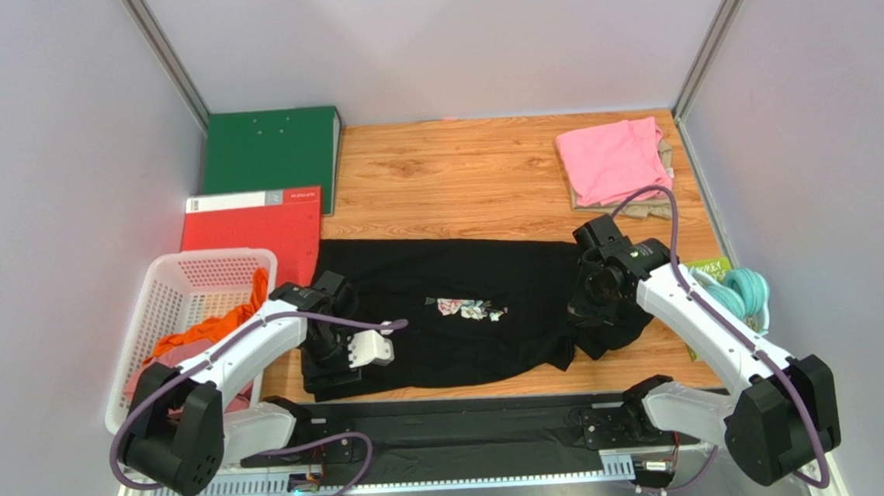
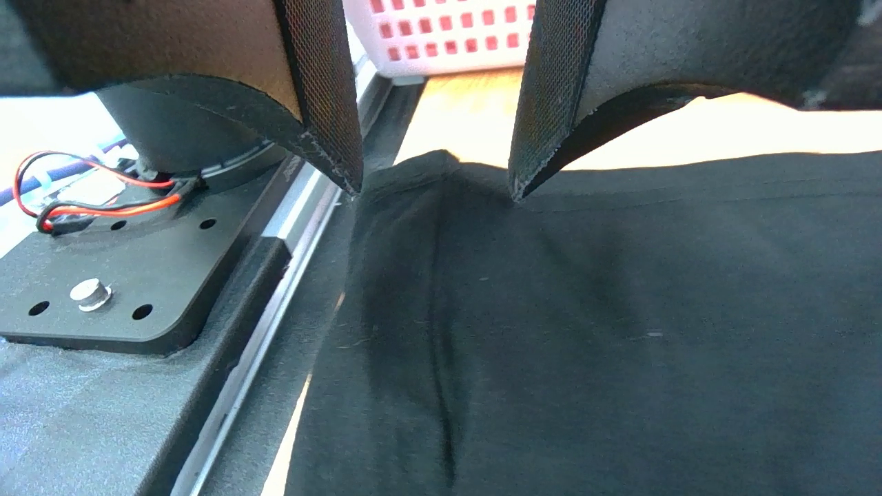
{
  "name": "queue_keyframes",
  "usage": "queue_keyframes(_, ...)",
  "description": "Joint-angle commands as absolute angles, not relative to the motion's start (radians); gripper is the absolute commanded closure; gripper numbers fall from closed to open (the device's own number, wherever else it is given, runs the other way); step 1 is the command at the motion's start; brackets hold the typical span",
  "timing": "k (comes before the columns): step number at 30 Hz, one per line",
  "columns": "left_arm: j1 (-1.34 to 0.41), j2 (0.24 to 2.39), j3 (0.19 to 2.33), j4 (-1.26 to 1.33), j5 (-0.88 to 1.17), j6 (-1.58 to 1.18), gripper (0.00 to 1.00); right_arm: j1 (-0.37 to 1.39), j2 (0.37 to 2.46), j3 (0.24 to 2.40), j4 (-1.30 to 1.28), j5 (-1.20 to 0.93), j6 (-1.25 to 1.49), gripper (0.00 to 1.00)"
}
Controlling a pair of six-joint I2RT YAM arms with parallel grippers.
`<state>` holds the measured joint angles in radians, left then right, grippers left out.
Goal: Fold and stack the t-shirts
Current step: Fold the other side of the tshirt into a rectangle
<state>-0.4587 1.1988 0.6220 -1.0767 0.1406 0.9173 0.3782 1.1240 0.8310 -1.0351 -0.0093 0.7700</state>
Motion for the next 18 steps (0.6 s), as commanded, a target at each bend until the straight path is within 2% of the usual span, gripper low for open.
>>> queue_keyframes(1, -0.465, 1.172, 0.583, -1.074, 0.167, 0.884, 0.39, 0.377, 1.112, 0.827, -1.0, -0.005, 0.772, 1.0)
queue_keyframes(7, -0.465, 1.186, 0.591, -1.088, 0.179, 0.877, 0.39, 0.376, 1.121, 0.833, -0.996, -0.003, 0.769, 1.0)
queue_keyframes(11, -0.465, 1.249, 0.62, -1.088, 0.19, 0.873, 0.44, 0.376, 1.114, 0.836, -0.996, -0.003, 0.775, 1.0)
queue_keyframes(18, -0.465, 1.309, 0.63, -1.077, 0.221, 0.867, 0.44, 0.373, 1.112, 0.838, -1.002, -0.003, 0.773, 1.0)
